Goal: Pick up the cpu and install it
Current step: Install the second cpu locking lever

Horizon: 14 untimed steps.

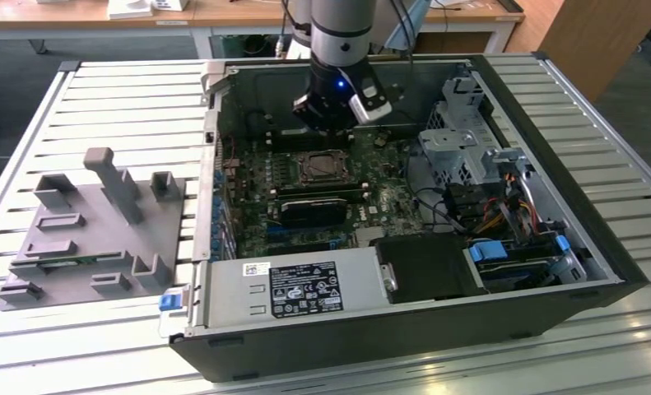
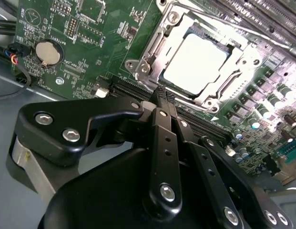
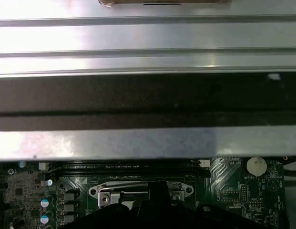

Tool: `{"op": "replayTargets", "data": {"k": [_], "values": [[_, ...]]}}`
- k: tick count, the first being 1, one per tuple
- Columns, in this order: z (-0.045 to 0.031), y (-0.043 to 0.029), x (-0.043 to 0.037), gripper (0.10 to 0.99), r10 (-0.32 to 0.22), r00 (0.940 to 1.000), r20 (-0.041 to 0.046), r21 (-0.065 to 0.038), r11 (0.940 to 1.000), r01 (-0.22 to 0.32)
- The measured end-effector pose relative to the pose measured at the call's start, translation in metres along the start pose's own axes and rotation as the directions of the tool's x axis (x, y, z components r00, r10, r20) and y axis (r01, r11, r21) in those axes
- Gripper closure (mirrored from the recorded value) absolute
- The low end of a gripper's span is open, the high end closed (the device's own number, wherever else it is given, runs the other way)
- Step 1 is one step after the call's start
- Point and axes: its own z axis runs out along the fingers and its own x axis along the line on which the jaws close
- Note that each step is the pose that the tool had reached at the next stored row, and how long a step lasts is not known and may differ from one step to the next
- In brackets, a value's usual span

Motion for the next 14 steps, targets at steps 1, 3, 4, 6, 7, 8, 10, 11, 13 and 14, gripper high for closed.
{"op": "replayTargets", "data": {"k": [1, 3, 4, 6, 7, 8, 10, 11, 13, 14], "values": [[-0.0001, -0.0008, 0.0000, 0.980, 0.000, 1.0000, 0.0000, 0.000, 1.0000, 0.000], [-0.0002, -0.0025, -0.0001, 0.980, 0.000, 1.0000, 0.0000, 0.000, 1.0000, 0.000], [-0.0003, -0.0032, -0.0001, 0.980, 0.000, 1.0000, 0.0000, 0.000, 1.0000, 0.000], [-0.0005, -0.0037, -0.0001, 0.980, 0.000, 1.0000, 0.0000, 0.000, 1.0000, 0.000], [-0.0012, -0.0038, -0.0001, 0.980, 0.000, 1.0000, -0.0001, 0.000, 1.0000, 0.000], [-0.0020, -0.0038, -0.0001, 0.980, 0.000, 1.0000, 0.0000, 0.000, 1.0000, 0.000], [-0.0046, -0.0036, -0.0001, 0.980, 0.000, 1.0000, 0.0000, 0.000, 1.0000, 0.000], [-0.0060, -0.0035, -0.0001, 0.980, 0.000, 1.0000, -0.0001, 0.000, 1.0000, 0.000], [-0.0081, -0.0033, -0.0002, 0.980, 0.000, 1.0000, 0.0000, 0.000, 1.0000, 0.000], [-0.0083, -0.0033, -0.0002, 0.980, 0.000, 1.0000, 0.0001, 0.000, 1.0000, 0.000]]}}
